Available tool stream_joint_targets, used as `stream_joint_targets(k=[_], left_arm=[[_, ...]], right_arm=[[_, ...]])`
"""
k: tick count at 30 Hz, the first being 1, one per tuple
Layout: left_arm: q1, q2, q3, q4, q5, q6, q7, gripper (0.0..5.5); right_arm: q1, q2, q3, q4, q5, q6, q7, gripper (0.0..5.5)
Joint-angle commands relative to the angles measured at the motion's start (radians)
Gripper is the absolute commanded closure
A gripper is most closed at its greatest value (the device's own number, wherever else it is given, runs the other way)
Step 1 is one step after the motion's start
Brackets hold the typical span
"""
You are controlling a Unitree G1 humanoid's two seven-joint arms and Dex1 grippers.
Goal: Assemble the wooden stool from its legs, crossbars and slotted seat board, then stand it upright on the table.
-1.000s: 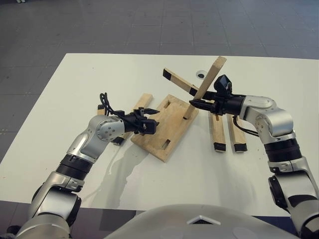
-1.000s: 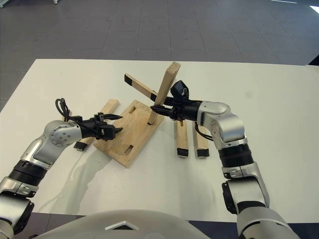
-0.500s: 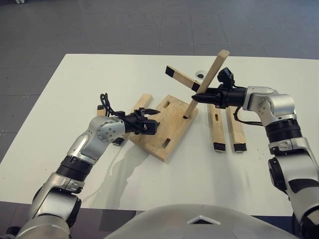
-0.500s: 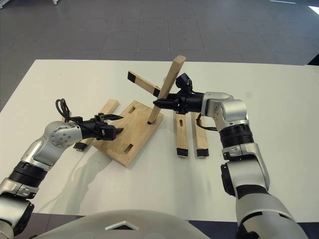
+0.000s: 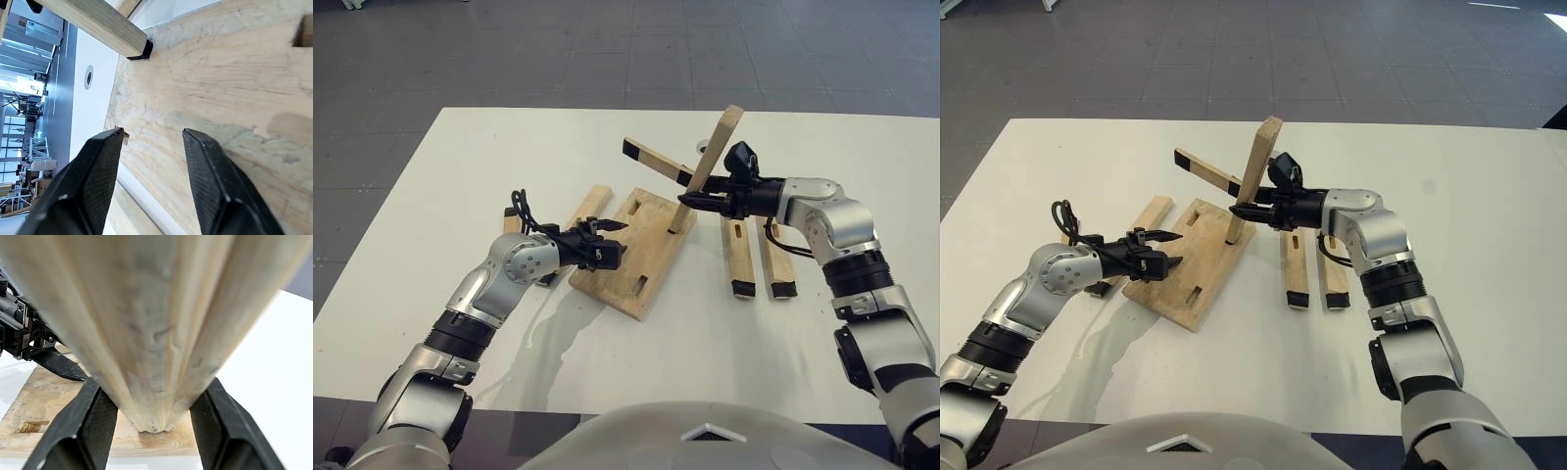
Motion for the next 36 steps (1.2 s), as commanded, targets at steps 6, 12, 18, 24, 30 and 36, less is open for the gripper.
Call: stream_joint_targets(k=[6, 12, 18, 24, 30, 36], left_arm=[[-0.015, -0.003, -0.001, 0.003, 0.006, 0.008, -0.003, 3.27], [-0.005, -0.004, -0.001, -0.008, 0.008, 0.012, 0.001, 3.27], [-0.012, -0.008, -0.004, 0.0, 0.01, 0.011, 0.002, 3.27], [-0.003, -0.007, -0.003, -0.004, 0.009, 0.01, 0.002, 3.27], [-0.004, -0.007, -0.005, -0.01, 0.007, 0.016, -0.001, 3.27], [0.013, 0.0, 0.006, -0.031, 0.006, 0.043, 0.0, 3.27]], right_arm=[[0.083, -0.022, 0.059, 0.091, -0.067, 0.139, -0.006, 3.48], [0.057, -0.015, 0.036, 0.08, -0.045, 0.157, -0.002, 3.48], [0.017, -0.012, 0.014, 0.087, -0.034, 0.182, 0.005, 3.48], [0.001, -0.001, -0.021, 0.06, -0.019, 0.192, -0.013, 2.97], [0.011, -0.005, -0.03, 0.02, -0.049, 0.19, -0.016, 2.03], [0.097, -0.095, 0.044, -0.118, -0.184, 0.13, -0.051, 1.88]])
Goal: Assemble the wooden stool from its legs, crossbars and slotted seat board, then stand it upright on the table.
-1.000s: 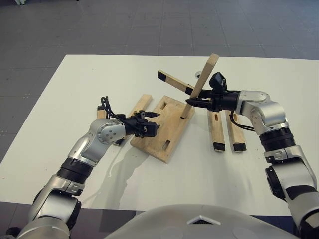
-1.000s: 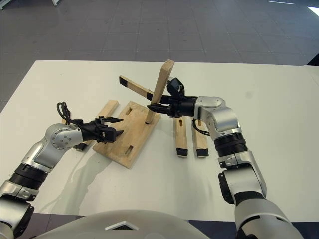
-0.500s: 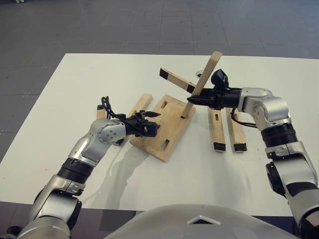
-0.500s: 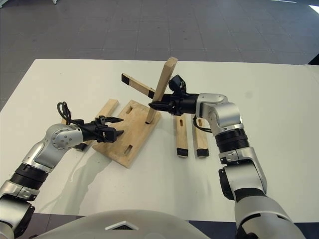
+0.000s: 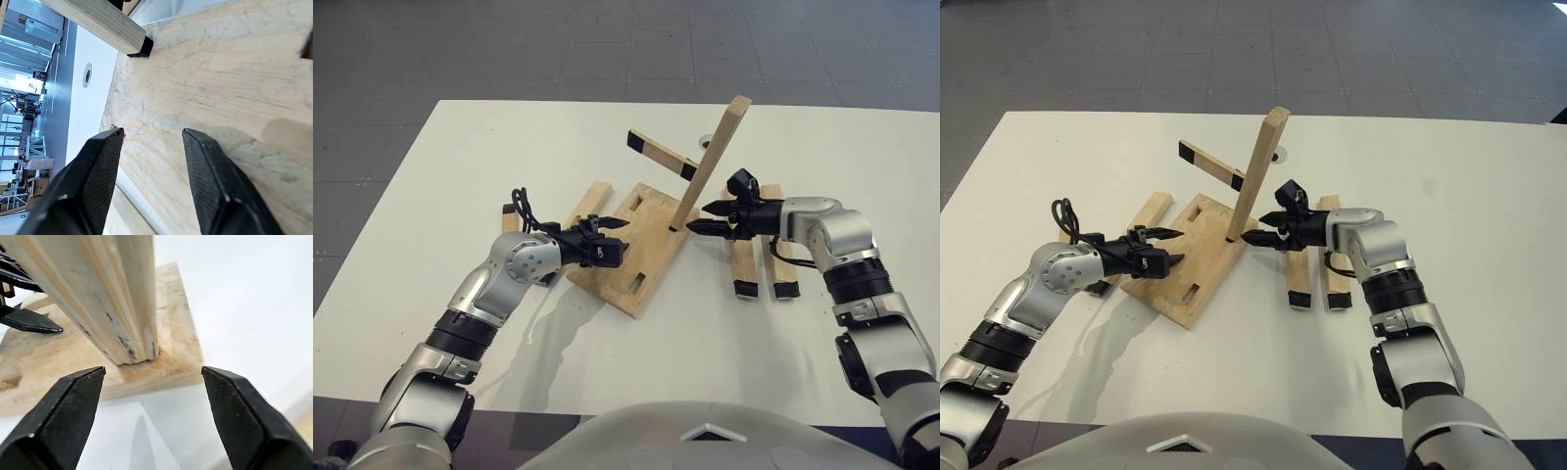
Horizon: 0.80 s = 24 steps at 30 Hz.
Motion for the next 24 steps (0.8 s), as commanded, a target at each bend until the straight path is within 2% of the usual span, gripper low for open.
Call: stream_joint_targets(k=[1, 6, 12, 21, 23, 24], left_arm=[[0.021, 0.009, 0.004, -0.023, 0.007, 0.028, -0.005, 3.27], [0.021, -0.001, -0.015, -0.034, 0.013, 0.042, -0.017, 3.27], [-0.046, -0.048, -0.067, 0.017, 0.031, 0.094, -0.065, 3.27], [-0.217, -0.225, -0.176, 0.168, 0.051, 0.184, -0.097, 3.27], [-0.219, -0.228, -0.179, 0.159, 0.052, 0.2, -0.103, 3.27], [-0.209, -0.192, -0.162, 0.126, 0.054, 0.204, -0.111, 3.27]], right_arm=[[0.059, -0.043, 0.048, -0.076, -0.095, -0.05, -0.042, 1.88], [0.049, 0.054, 0.056, 0.059, -0.154, -0.131, -0.129, 1.88], [-0.065, 0.174, -0.023, 0.375, -0.166, -0.257, -0.217, 1.88], [-0.308, 0.249, -0.148, 0.755, -0.169, -0.418, -0.308, 1.88], [-0.324, 0.246, -0.166, 0.766, -0.173, -0.428, -0.338, 1.88], [-0.315, 0.234, -0.171, 0.735, -0.173, -0.416, -0.334, 1.88]])
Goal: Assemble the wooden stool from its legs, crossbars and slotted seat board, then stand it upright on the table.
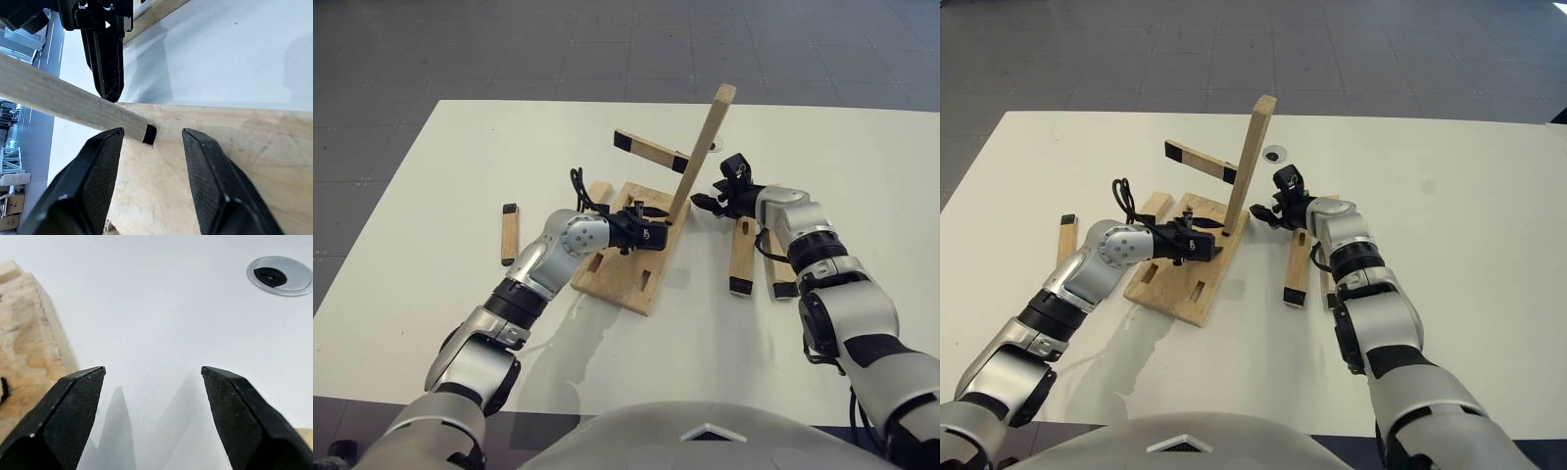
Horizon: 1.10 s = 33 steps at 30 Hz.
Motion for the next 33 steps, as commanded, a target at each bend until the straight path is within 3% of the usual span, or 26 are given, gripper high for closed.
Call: stream_joint_targets(k=[1, 8, 14, 18, 25, 28, 33], left_arm=[[0.033, 0.079, 0.013, -0.052, 0.022, 0.027, -0.041, 3.27], [0.154, 0.299, 0.245, -0.249, -0.095, 0.099, -0.084, 3.27], [0.345, 0.418, 0.289, -0.229, -0.081, 0.092, -0.063, 3.27], [0.383, 0.432, 0.302, -0.241, -0.103, 0.098, -0.069, 3.27], [0.448, 0.381, 0.26, -0.394, -0.222, 0.185, -0.15, 3.27], [0.418, 0.344, 0.216, -0.43, -0.209, 0.208, -0.153, 3.27], [0.385, 0.308, 0.185, -0.416, -0.176, 0.22, -0.125, 3.27]], right_arm=[[-0.009, -0.031, -0.024, -0.061, -0.014, 0.021, -0.011, 1.88], [0.338, -0.152, -0.092, -0.745, 0.052, 0.341, -0.024, 1.88], [0.533, -0.223, -0.215, -1.195, 0.134, 0.596, -0.071, 1.88], [0.609, -0.254, -0.267, -1.348, 0.175, 0.694, -0.093, 1.88], [0.487, -0.197, -0.388, -1.325, 0.194, 0.682, -0.239, 1.88], [0.266, -0.174, -0.424, -1.199, 0.216, 0.637, -0.3, 1.88], [-0.068, -0.114, -0.36, -0.875, 0.221, 0.531, -0.293, 1.88]])
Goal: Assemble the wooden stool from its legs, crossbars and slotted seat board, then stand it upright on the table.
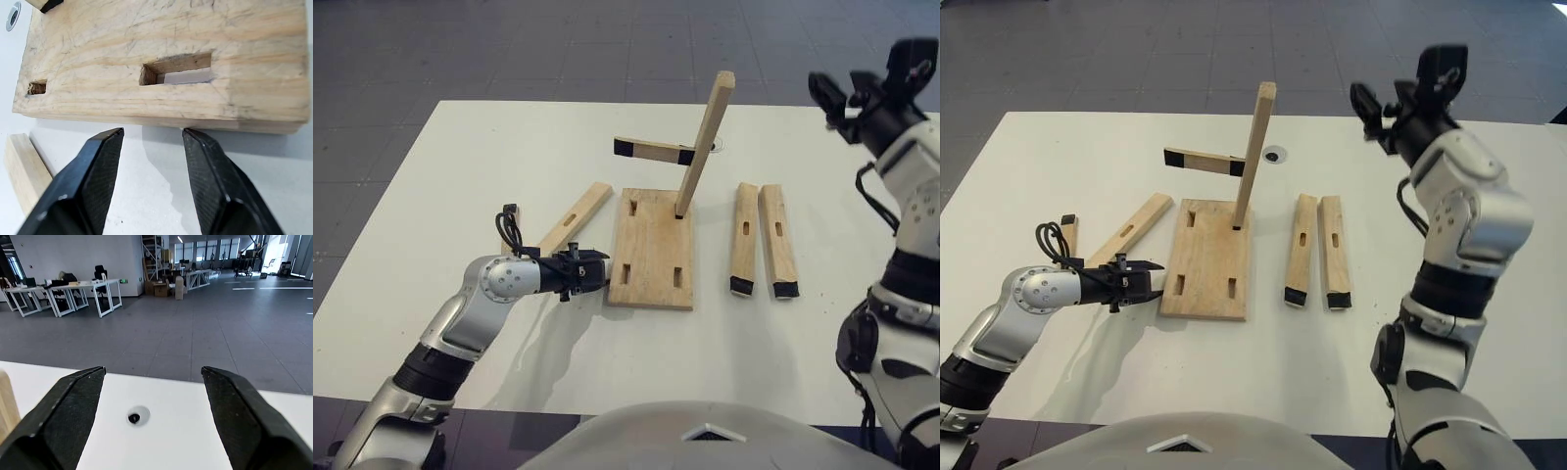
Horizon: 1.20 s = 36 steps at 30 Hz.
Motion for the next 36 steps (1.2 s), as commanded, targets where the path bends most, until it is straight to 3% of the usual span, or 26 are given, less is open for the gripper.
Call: stream_joint_targets(k=[1, 6, 10, 27, 36], left_arm=[[-0.027, -0.015, -0.012, 0.009, 0.022, 0.009, 0.017, 3.27], [-0.074, -0.045, -0.029, 0.055, 0.04, -0.006, 0.034, 3.27], [-0.093, -0.07, -0.039, 0.07, 0.056, -0.012, 0.056, 3.27], [-0.104, -0.101, -0.046, 0.072, 0.078, -0.016, 0.093, 3.27], [-0.083, -0.1, -0.05, 0.052, 0.083, -0.017, 0.094, 3.27]], right_arm=[[-0.225, 0.072, 0.04, 0.272, 0.012, -0.09, 0.009, 1.88], [-0.439, 0.163, 0.03, 0.656, 0.023, -0.283, 0.038, 1.88], [-0.496, 0.198, 0.033, 0.769, 0.04, -0.352, 0.078, 1.88], [-0.497, 0.227, 0.111, 0.782, 0.026, -0.406, 0.134, 1.88], [-0.806, 0.125, 0.008, 0.779, 0.082, -0.68, 0.19, 1.88]])
